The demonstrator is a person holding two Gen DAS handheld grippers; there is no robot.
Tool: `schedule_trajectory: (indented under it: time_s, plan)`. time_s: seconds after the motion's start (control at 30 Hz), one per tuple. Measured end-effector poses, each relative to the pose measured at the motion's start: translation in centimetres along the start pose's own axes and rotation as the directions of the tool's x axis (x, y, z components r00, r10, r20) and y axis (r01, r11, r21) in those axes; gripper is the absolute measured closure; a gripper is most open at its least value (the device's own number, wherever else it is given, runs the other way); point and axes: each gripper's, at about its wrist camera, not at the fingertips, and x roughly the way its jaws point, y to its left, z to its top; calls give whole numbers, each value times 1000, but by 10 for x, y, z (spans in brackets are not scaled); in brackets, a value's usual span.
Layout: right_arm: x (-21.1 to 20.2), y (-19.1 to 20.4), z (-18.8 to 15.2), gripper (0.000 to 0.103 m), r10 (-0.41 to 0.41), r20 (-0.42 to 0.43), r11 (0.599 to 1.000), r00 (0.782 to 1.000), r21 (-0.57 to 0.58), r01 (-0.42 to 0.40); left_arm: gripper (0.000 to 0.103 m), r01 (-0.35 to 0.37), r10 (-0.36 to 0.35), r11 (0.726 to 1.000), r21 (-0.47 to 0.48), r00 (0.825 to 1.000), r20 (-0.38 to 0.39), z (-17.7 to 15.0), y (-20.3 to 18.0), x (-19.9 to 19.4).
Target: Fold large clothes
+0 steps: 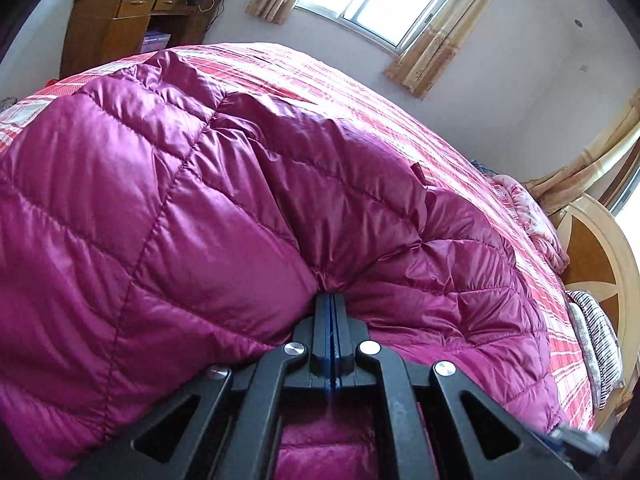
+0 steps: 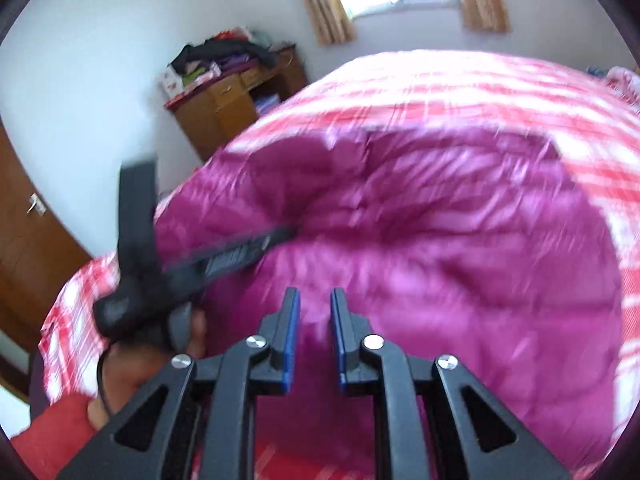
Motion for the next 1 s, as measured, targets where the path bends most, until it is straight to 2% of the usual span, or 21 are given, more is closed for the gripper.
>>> schedule_trajectory:
  time_s: [0.07, 0.13, 0.23, 0.33, 0.4, 0.43, 0.53, 0.6, 0.7, 0.8, 0.9, 1.0]
  plan:
    - [11, 0, -5, 89, -42, -21, 999, 999, -10, 42, 100, -19, 19, 1000, 17, 1000, 0, 1, -4, 1]
    - [19, -2, -7, 89, -47, -34, 999, 998, -4, 47, 100, -48, 48, 998, 42, 999, 2, -1, -11, 1]
    - [22, -5, -17, 92, -52, 8, 998, 999, -32, 53, 100, -103, 103, 990, 99, 995, 3, -3, -23, -3]
    - [22, -5, -18, 92, -57, 16, 998, 998, -34, 58, 100, -191, 195, 955, 227, 981, 5, -8, -43, -13]
    - [22, -3, -17, 93, -72, 23, 996, 997, -47, 73, 100, -242, 248, 932, 269, 969, 11, -12, -51, -28]
    - [22, -1, -17, 93, -81, 28, 995, 996, -55, 83, 100, -255, 261, 929, 268, 965, 13, -13, -51, -35]
    - [23, -1, -17, 93, -81, 35, 995, 996, -56, 83, 100, -265, 271, 940, 214, 963, 5, -23, -45, -69]
    - [24, 1, -17, 93, -80, 39, 995, 996, -56, 82, 100, -268, 267, 950, 163, 963, 29, -33, -33, -94]
    - [24, 2, -15, 93, -82, 37, 995, 996, -58, 84, 100, -288, 285, 957, 29, 955, 79, -56, -4, -131]
    - [7, 6, -12, 92, -63, 29, 998, 998, -22, 64, 100, -252, 256, 967, -49, 959, 123, -77, 13, -153]
    - [-22, 17, 3, 92, -29, 152, 999, 988, -17, 32, 99, -263, 279, 958, -111, 943, 179, -92, 25, -165]
    - [-27, 39, 19, 91, 17, 186, 999, 982, -48, -8, 94, -231, 266, 955, -185, 944, 193, -97, 30, -161]
